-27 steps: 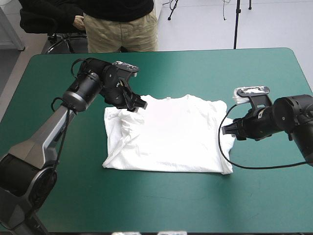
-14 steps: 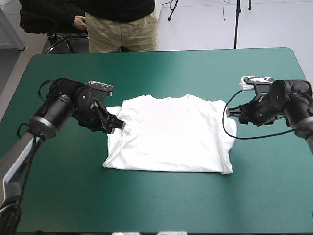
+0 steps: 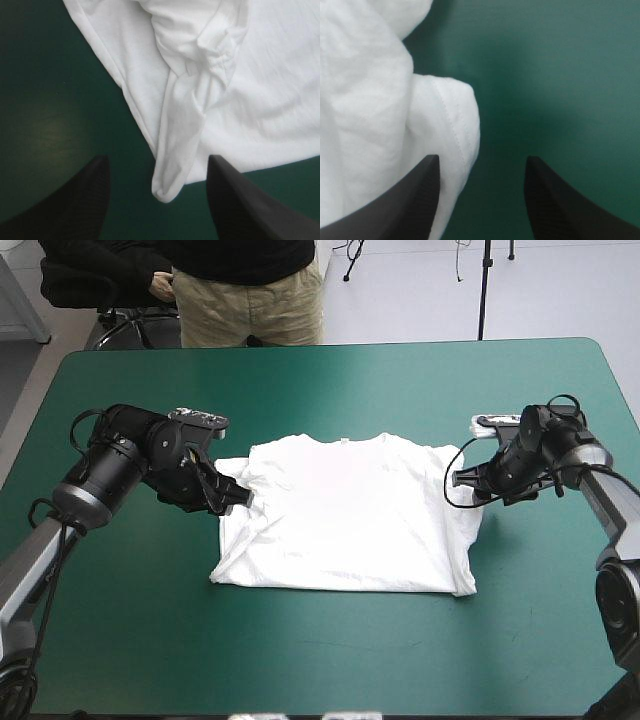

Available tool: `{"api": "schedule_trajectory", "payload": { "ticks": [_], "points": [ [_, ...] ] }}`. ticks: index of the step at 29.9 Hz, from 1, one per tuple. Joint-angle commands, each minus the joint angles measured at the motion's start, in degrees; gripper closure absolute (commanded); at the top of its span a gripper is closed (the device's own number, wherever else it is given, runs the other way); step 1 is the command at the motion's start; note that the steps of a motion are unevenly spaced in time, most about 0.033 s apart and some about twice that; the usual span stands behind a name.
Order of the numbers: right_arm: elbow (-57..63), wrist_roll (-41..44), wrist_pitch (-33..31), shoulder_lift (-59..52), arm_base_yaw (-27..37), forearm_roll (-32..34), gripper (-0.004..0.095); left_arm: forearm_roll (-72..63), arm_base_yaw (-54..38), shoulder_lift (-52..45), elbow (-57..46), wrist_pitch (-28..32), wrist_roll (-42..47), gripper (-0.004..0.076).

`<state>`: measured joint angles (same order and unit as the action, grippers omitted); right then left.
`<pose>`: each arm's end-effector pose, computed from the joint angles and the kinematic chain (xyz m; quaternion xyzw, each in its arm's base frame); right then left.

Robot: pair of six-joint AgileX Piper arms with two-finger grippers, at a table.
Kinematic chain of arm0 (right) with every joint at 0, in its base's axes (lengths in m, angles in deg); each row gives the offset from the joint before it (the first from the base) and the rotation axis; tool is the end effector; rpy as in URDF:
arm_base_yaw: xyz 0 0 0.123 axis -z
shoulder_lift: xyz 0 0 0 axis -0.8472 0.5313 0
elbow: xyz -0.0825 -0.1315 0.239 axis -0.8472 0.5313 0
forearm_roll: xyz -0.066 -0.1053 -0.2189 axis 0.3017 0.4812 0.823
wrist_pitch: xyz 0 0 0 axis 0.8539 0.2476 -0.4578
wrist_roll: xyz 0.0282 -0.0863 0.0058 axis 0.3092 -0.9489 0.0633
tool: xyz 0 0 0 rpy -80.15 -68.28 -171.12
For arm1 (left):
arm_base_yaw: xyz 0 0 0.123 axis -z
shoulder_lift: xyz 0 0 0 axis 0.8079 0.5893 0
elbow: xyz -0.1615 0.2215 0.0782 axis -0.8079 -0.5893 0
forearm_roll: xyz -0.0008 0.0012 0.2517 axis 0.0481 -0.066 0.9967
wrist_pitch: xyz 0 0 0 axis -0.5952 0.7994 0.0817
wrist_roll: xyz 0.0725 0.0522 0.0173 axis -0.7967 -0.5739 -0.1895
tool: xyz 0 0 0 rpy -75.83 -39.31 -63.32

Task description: Fold the cloth

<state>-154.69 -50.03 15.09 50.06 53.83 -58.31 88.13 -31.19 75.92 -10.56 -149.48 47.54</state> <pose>0.3463 0.0307 0.2422 -0.0286 0.9923 0.0386 0.1143 0.2659 -0.1132 0.3385 0.1711 0.9721 -0.0459 0.1540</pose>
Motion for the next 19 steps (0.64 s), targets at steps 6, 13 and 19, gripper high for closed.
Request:
{"api": "schedule_trajectory", "payload": {
  "ticks": [6,13,19],
  "points": [
    [-1.9,-1.7,2.1,2.2,0.5,-1.7,0.0412,-0.4,0.1,-2.3,1.3,-1.3,0.8,0.0309],
    [-1.9,-2.7,1.7,3.6,0.5,-3.2,0.0626,-0.4,0.1,-2.3,1.3,-1.1,0.8,0.0309],
    [-1.9,-4.4,1.0,3.1,0.5,-3.2,0.0923,-0.4,0.1,-2.3,1.3,-1.1,0.8,0.0309]
  ]
}}
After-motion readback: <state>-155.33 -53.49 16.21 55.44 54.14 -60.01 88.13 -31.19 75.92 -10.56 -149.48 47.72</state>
